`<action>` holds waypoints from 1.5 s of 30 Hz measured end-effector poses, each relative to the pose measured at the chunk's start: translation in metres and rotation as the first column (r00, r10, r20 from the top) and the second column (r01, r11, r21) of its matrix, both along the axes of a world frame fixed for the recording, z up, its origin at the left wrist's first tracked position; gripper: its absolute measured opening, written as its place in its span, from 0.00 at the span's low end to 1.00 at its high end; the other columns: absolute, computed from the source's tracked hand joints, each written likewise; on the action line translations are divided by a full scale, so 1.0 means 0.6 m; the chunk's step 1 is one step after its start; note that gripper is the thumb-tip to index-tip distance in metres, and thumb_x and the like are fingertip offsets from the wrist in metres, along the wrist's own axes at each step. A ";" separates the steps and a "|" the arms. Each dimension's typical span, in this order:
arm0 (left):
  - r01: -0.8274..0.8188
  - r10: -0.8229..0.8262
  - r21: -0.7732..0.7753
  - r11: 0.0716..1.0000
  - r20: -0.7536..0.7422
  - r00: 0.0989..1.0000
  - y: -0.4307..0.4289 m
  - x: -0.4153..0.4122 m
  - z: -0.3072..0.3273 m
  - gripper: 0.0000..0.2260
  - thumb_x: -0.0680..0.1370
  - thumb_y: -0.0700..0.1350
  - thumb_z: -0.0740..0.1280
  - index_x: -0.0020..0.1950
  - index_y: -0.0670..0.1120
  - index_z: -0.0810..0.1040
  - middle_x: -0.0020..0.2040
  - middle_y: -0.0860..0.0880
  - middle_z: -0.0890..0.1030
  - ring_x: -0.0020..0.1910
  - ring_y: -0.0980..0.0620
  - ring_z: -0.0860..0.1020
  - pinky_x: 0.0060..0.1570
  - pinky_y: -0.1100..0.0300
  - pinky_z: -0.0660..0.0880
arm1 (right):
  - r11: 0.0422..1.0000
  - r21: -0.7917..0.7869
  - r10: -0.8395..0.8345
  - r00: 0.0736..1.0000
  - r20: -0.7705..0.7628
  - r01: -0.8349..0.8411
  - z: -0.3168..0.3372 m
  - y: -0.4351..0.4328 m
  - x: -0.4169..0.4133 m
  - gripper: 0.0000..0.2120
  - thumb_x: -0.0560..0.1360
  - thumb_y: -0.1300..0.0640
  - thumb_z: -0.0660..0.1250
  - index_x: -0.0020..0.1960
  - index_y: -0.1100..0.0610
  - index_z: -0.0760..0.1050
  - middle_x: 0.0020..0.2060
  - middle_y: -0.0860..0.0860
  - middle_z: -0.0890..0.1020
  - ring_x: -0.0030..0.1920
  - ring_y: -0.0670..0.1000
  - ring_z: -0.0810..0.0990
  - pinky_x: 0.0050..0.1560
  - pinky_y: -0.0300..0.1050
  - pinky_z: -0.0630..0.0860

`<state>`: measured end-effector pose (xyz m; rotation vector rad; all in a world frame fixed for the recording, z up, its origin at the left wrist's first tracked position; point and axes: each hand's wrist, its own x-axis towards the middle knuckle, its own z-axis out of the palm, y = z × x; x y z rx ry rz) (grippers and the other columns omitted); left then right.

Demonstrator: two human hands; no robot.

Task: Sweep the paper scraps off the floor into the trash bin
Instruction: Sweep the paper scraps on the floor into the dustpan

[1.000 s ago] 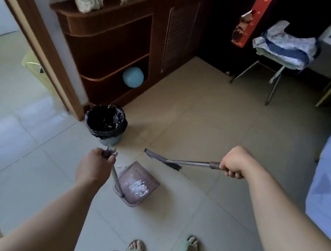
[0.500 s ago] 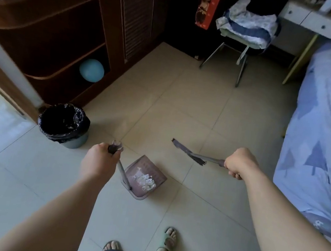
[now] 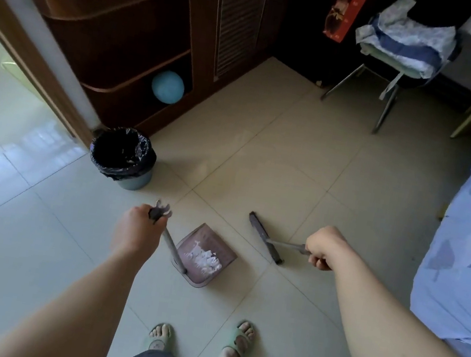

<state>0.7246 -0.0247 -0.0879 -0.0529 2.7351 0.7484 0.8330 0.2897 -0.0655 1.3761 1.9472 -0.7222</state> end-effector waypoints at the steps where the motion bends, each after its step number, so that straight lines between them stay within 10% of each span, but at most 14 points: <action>1: -0.006 0.006 -0.009 1.000 0.003 1.000 -0.005 0.000 0.001 0.09 0.76 0.48 0.67 0.44 0.42 0.79 0.36 0.44 0.79 0.36 0.43 0.76 0.29 0.59 0.63 | 1.000 -0.016 0.007 1.000 -0.013 -0.007 0.001 -0.009 -0.005 0.14 0.75 0.69 0.59 0.32 0.66 0.74 0.26 0.58 0.78 0.27 0.52 0.70 0.27 0.40 0.65; 24: -0.334 0.336 -0.057 0.941 0.036 0.941 -0.319 -0.028 0.003 0.10 0.77 0.48 0.65 0.43 0.42 0.78 0.38 0.42 0.79 0.40 0.40 0.77 0.35 0.58 0.67 | 0.893 0.056 0.450 0.879 -0.155 -0.447 0.030 -0.385 -0.216 0.13 0.73 0.58 0.68 0.32 0.60 0.72 0.26 0.54 0.77 0.20 0.51 0.71 0.22 0.32 0.66; 32: -0.393 0.393 -0.015 0.919 0.088 0.915 -0.374 -0.057 -0.014 0.10 0.76 0.47 0.65 0.43 0.40 0.80 0.38 0.42 0.80 0.40 0.40 0.77 0.34 0.57 0.68 | 0.765 0.201 0.642 0.747 -0.171 -0.612 -0.025 -0.462 -0.238 0.04 0.77 0.57 0.64 0.51 0.57 0.72 0.55 0.58 0.79 0.55 0.59 0.78 0.43 0.42 0.68; 45: -0.367 0.357 0.075 0.927 0.124 0.926 -0.352 -0.090 -0.009 0.13 0.77 0.50 0.65 0.42 0.40 0.79 0.37 0.41 0.80 0.39 0.40 0.79 0.34 0.58 0.69 | 0.658 0.094 0.747 0.663 0.045 -0.747 0.075 -0.428 -0.252 0.17 0.68 0.47 0.75 0.32 0.59 0.75 0.23 0.51 0.77 0.20 0.52 0.71 0.28 0.37 0.70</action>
